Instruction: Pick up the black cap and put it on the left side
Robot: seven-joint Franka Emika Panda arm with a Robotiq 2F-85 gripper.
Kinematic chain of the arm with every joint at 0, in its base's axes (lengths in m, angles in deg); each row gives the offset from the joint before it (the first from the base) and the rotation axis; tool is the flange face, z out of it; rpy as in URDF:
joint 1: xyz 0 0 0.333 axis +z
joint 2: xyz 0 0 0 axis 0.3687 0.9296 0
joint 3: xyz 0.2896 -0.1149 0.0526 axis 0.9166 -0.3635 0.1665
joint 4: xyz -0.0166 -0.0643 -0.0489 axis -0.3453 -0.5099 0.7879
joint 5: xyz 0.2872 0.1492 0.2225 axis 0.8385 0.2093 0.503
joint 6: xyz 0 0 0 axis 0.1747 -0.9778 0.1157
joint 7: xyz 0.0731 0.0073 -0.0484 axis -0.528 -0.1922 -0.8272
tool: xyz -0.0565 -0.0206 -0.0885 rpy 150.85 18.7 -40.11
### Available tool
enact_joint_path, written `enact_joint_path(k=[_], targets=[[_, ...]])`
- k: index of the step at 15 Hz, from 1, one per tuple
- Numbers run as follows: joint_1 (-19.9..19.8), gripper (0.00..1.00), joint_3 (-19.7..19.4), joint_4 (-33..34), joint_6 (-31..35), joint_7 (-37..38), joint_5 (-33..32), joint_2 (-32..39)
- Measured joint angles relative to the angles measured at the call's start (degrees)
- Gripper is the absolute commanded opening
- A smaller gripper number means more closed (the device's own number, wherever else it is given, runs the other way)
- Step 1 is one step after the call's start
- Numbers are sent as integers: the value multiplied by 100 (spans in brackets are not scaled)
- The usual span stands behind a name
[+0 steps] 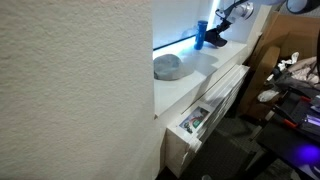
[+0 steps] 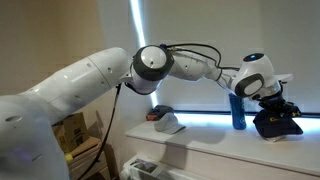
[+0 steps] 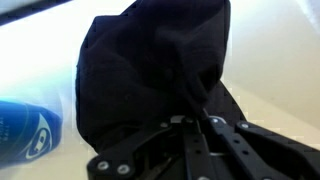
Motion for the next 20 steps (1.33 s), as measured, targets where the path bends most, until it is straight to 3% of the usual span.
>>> enact_joint_path(k=[7, 12, 15, 20], targets=[[896, 1, -183, -1371, 2956, -32, 1075, -989], [1485, 1, 87, -2282, 5307, -52, 1358, -1895], [2125, 1, -384, -2506, 5116, -44, 1350, -2374], [3094, 1, -490, -3560, 5028, -584, 1305, -3511]])
